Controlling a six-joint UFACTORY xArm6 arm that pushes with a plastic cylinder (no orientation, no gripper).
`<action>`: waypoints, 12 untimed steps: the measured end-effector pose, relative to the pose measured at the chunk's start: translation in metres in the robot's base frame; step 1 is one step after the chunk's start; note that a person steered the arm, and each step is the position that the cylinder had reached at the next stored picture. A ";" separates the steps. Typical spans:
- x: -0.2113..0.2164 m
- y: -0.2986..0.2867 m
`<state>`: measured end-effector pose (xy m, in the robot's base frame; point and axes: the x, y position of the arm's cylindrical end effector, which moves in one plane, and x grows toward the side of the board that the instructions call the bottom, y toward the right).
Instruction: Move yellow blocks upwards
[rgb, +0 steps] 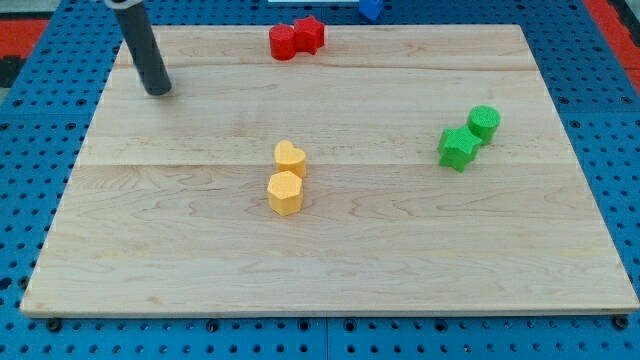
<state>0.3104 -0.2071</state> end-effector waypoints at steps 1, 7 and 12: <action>0.006 -0.016; 0.007 0.008; 0.248 0.165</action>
<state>0.5583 -0.0420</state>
